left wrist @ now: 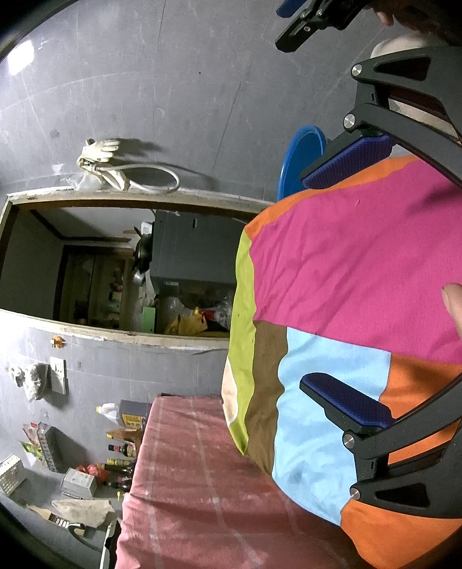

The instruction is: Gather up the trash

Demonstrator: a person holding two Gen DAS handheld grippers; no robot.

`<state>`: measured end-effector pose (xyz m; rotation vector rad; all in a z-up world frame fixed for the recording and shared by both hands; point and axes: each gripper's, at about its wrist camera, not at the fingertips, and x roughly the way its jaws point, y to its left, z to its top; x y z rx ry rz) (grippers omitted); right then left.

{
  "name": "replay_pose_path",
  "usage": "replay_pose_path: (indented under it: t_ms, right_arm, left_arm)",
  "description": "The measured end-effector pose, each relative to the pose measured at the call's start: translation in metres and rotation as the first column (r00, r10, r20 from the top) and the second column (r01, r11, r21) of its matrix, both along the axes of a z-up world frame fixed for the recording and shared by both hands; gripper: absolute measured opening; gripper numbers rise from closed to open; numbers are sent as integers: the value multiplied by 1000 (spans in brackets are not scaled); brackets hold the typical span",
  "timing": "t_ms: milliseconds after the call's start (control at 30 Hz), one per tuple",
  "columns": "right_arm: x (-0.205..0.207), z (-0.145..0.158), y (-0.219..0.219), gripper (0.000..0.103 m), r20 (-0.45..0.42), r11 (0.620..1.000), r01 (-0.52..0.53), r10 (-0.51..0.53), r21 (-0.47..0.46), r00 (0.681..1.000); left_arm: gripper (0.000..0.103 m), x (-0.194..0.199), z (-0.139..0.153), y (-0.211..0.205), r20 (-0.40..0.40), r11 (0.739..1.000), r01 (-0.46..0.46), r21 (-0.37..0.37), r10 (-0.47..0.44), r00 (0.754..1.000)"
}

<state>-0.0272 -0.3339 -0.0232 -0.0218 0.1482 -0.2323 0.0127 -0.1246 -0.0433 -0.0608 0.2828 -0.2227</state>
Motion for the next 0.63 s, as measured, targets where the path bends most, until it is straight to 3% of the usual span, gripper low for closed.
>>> replay_pose_path:
  t_ms: [633]
  right_arm:
    - [-1,-1,1,103,-6,1000,1,-1,4,1000]
  left_arm:
    - [101,3,-3,7,1,1000,20,21,-20,1000]
